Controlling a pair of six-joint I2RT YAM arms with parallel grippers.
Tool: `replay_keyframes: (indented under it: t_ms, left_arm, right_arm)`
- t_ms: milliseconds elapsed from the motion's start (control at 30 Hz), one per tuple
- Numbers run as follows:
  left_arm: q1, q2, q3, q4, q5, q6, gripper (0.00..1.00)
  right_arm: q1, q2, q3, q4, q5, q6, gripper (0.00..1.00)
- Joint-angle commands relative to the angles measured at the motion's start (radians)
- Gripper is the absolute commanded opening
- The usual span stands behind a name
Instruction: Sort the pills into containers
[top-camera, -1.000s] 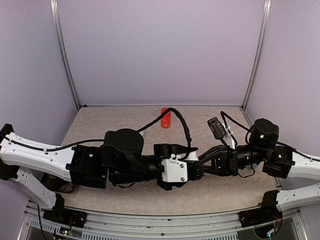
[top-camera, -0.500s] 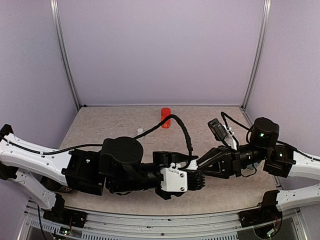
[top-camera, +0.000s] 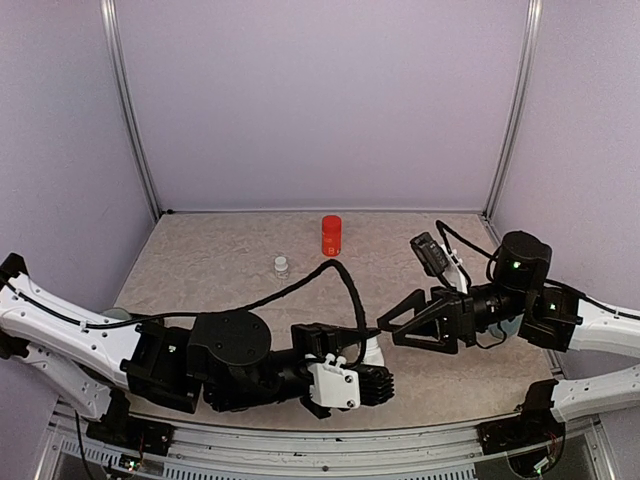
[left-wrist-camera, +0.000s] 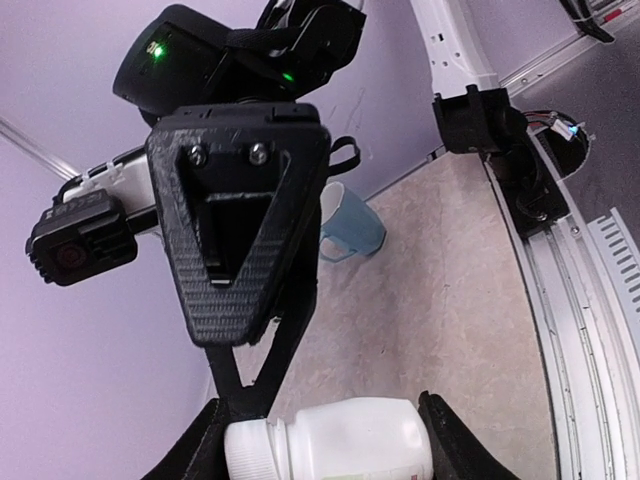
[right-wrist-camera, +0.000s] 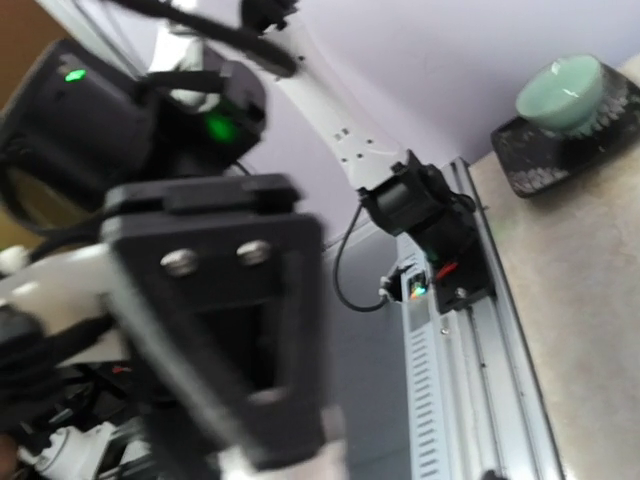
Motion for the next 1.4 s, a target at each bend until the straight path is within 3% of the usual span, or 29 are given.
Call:
replay_keyframes:
  t_ms: [0,400,833,1000,1367]
  left_arm:
    - [-0.003,-0.005,-0.03,0.143,-0.108,0.034,0.0]
    - [0.002,0.002,-0.047,0.238,-0.102,0.016,0.0]
    - [-0.029,0.023,-0.073,0.262,-0.069,0.051,0.0]
    - [-0.029,-0.002,-0.106,0.32,-0.04,0.051,0.0]
    - [-0.029,-0.02,-0.137,0.412,-0.011,0.077,0.0]
  right_arm:
    - [0.001,-0.004,-0.017,0.099,-0.078,0.009,0.68]
    - [0.047,0.093,0.014,0.081,-0.09,-0.065,0.7]
    - [0.056,0.136,0.024,0.233,-0.171,0.0,0.64]
    - [0.055,0.141,0.009,0.314,-0.208,0.052,0.53]
    - [0.078,0.207,-0.047,0.584,-0.314,0.193,0.41]
